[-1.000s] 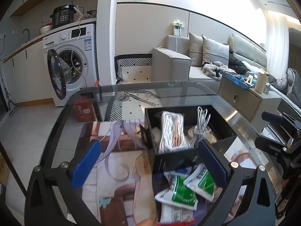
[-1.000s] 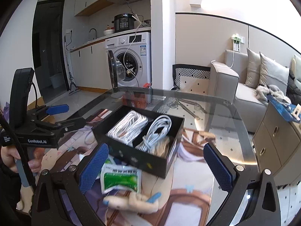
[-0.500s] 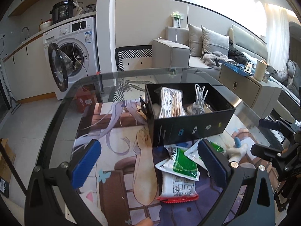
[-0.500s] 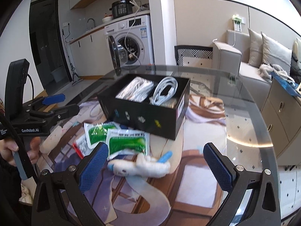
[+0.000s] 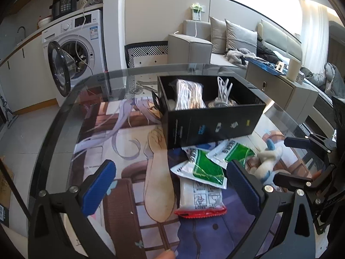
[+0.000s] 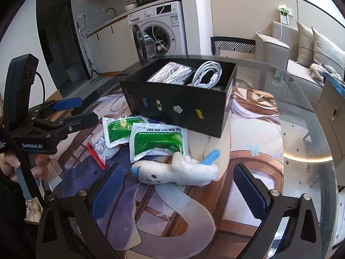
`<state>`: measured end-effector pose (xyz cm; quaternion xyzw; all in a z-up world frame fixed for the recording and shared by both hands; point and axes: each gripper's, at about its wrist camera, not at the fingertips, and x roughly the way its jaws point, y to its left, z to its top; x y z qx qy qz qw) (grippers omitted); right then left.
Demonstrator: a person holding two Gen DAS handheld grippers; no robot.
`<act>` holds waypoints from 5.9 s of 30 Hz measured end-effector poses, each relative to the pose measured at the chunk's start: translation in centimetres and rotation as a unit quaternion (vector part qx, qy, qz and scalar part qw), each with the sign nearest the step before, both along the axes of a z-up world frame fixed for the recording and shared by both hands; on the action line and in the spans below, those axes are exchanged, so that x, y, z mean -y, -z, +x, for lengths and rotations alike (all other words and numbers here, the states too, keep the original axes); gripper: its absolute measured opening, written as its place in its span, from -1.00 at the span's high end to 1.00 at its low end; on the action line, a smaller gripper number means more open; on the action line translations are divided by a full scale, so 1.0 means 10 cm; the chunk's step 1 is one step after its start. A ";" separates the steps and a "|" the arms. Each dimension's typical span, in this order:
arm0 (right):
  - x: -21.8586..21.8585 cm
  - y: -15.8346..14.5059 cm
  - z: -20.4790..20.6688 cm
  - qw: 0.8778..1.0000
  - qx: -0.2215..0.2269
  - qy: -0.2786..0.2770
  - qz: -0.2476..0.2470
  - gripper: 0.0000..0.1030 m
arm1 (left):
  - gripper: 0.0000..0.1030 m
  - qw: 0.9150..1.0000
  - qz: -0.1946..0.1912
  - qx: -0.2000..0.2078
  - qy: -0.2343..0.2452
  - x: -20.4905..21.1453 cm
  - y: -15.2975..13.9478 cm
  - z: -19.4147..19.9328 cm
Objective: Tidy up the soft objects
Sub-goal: 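Move the right tool toward the white plush toy while the left tool approaches the red-strip packet, then grasp the white plush toy with the right tool while the left tool grasps the white red-strip packet, then lift and carry the plush toy over the box with the right tool while the left tool carries the packet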
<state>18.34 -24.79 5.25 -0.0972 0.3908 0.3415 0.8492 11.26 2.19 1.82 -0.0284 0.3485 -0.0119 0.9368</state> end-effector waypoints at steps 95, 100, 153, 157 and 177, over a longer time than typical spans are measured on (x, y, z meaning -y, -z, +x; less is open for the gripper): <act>0.05 -0.33 -0.20 0.998 0.054 -0.004 0.011 -0.69 | 0.11 0.998 -0.029 0.000 0.051 0.08 -0.15 -0.26; 0.09 -0.48 -0.24 0.997 0.073 -0.002 0.022 -0.69 | 0.10 0.998 -0.035 0.011 0.047 0.05 -0.23 -0.28; -0.02 -1.27 0.28 0.987 0.158 -0.024 0.022 -0.69 | 0.10 0.994 -0.034 0.077 0.076 0.14 -0.88 0.63; -0.11 -1.16 0.42 0.988 0.154 -0.029 0.011 -0.69 | 0.10 0.995 -0.034 0.071 0.068 0.13 -0.76 0.77; -0.48 -0.59 0.96 0.985 0.141 -0.070 -0.064 -0.69 | 0.10 0.997 -0.036 0.038 0.049 0.05 -0.34 1.16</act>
